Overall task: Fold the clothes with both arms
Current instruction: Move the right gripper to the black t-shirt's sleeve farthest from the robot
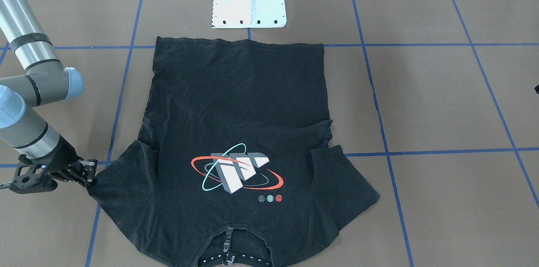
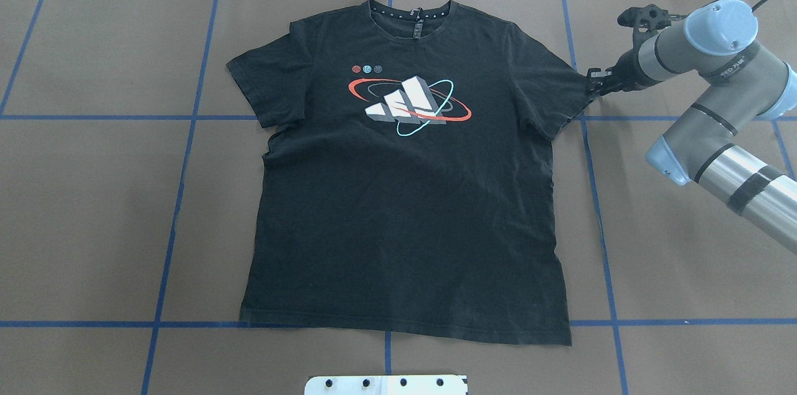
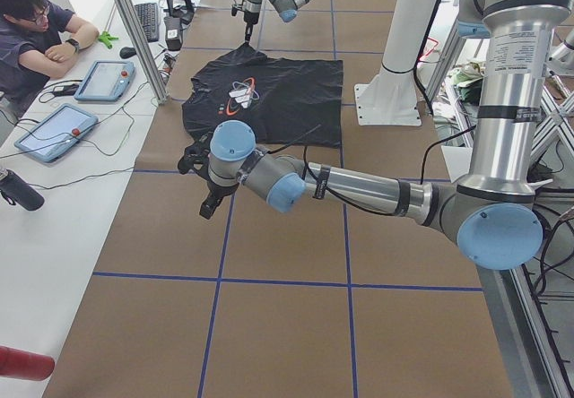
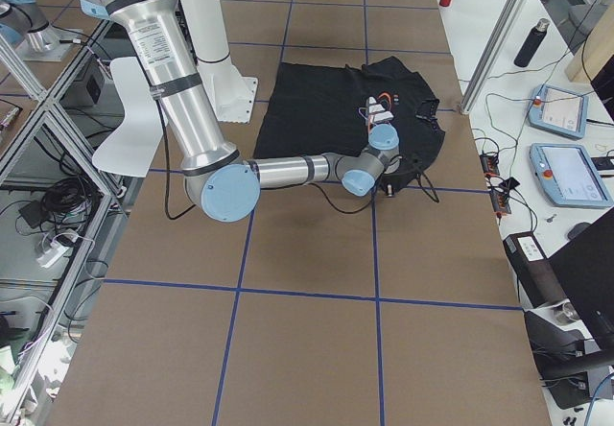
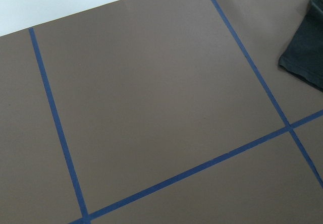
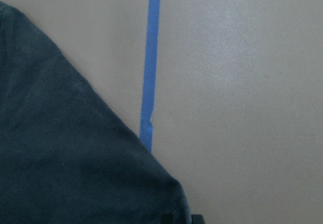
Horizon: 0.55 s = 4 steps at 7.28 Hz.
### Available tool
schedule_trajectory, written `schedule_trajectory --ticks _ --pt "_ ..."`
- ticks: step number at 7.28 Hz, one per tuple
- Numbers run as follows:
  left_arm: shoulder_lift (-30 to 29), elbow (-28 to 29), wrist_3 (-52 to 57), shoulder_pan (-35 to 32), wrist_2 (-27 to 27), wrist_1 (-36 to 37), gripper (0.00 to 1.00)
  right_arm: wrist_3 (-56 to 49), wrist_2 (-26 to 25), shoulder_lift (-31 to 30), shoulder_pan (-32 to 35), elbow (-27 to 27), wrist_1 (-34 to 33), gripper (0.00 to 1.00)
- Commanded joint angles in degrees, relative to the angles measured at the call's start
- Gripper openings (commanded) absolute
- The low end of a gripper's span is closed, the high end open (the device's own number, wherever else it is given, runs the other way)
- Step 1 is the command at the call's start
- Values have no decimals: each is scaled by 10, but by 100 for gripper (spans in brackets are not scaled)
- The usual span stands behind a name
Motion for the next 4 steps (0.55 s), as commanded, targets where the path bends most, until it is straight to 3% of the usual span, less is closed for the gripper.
schedule_trajectory --ticks 1,4 --pt "0 0 0 0 0 1 100 -2 12 0 11 7 9 0" --pt "0 0 1 1 1 1 100 21 31 37 17 33 -19 0"
